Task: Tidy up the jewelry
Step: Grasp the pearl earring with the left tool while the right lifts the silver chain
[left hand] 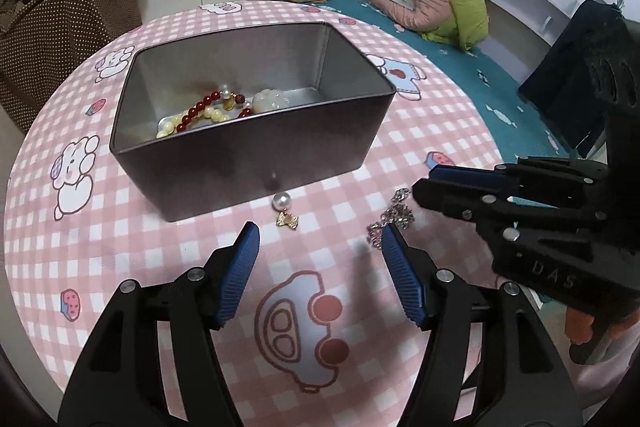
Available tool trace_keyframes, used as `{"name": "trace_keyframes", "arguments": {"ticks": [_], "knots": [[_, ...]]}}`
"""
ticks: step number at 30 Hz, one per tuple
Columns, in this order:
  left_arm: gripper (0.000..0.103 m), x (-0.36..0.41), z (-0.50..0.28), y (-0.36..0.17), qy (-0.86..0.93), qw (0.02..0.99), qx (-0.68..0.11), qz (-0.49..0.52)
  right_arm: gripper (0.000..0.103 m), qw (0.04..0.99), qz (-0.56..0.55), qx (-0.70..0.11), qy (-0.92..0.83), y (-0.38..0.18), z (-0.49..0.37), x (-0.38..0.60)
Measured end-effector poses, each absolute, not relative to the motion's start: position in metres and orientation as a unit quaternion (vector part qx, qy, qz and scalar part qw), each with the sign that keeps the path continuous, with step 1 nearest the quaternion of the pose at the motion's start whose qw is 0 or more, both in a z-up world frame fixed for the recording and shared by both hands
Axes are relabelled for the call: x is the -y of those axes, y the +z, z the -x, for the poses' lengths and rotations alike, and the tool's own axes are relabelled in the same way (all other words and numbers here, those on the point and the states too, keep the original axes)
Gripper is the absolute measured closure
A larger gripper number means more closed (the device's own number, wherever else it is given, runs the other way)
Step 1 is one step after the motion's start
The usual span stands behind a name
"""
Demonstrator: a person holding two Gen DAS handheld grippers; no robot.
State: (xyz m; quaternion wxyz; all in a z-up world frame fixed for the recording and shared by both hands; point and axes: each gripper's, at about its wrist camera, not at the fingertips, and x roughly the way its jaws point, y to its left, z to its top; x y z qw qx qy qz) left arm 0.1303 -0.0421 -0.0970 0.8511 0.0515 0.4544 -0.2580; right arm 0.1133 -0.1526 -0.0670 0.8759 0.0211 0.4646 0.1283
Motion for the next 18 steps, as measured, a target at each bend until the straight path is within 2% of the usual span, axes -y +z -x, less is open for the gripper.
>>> {"name": "trace_keyframes", "arguments": {"ticks": [5,7,9,10,18], "knots": [[0.038,0.037,-0.127,-0.098,-0.249,0.854,-0.453,-0.054,0.081,0.872,0.020,-0.477,0.107,-0.080,-0.117,0.143],[0.038,0.034,-0.127,-0.098,-0.248,0.854,-0.454,-0.054,0.084,0.874,0.037,-0.474,0.103,-0.080,-0.115,0.139],[0.038,0.032,-0.128,-0.098,-0.248,0.855,-0.454,-0.051,0.097,0.873,0.032,-0.475,0.101,-0.080,-0.115,0.141],[0.038,0.032,-0.128,-0.098,-0.246,0.855,-0.454,-0.050,0.100,0.872,0.024,-0.478,0.101,-0.080,-0.116,0.143],[0.039,0.020,-0.135,-0.101,-0.228,0.855,-0.465,-0.028,0.101,0.881,-0.008,-0.463,0.094,-0.065,-0.115,0.155]]}}
